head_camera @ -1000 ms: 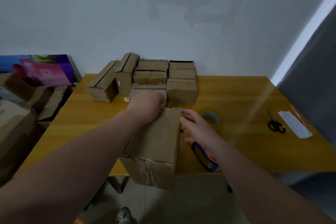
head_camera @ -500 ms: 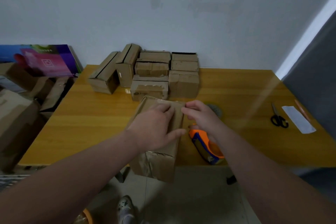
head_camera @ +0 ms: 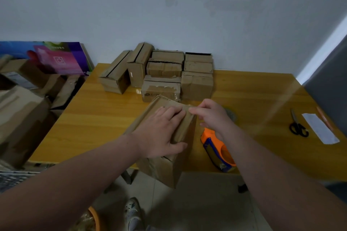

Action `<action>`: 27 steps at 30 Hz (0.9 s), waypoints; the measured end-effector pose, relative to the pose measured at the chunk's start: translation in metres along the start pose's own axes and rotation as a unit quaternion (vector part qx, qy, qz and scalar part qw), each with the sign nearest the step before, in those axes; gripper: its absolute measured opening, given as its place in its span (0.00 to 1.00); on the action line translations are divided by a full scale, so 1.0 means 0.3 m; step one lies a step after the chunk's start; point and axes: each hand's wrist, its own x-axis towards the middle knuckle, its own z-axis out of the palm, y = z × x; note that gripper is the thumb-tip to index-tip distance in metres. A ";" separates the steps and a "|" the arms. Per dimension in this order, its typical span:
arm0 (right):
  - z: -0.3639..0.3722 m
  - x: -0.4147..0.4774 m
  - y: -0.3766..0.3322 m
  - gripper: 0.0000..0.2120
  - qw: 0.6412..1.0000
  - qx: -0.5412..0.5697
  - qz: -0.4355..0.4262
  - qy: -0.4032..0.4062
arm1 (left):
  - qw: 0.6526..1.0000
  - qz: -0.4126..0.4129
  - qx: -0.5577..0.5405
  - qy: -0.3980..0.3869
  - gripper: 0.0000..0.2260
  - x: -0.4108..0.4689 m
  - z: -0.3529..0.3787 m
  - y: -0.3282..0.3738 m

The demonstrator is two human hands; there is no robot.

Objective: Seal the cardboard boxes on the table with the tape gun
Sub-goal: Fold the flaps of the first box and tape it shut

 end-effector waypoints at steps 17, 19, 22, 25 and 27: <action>0.039 0.028 -0.036 0.07 0.789 -0.465 -0.365 0.167 | 0.998 0.026 -0.056 0.030 0.33 0.014 -0.023 -0.044; 0.050 0.036 -0.062 0.11 0.739 -0.524 -0.409 0.110 | 0.994 0.032 -0.078 0.067 0.26 0.015 -0.017 -0.049; 0.061 0.029 -0.106 0.14 0.708 -0.570 -0.415 0.029 | 0.983 0.049 -0.048 0.170 0.19 0.015 0.009 -0.055; 0.049 0.039 -0.129 0.20 0.702 -0.596 -0.390 -0.006 | 0.967 -0.016 0.002 0.255 0.14 0.015 0.016 -0.070; 0.057 0.046 -0.135 0.22 0.703 -0.608 -0.369 -0.022 | 0.955 -0.130 0.034 0.266 0.25 0.017 0.007 -0.099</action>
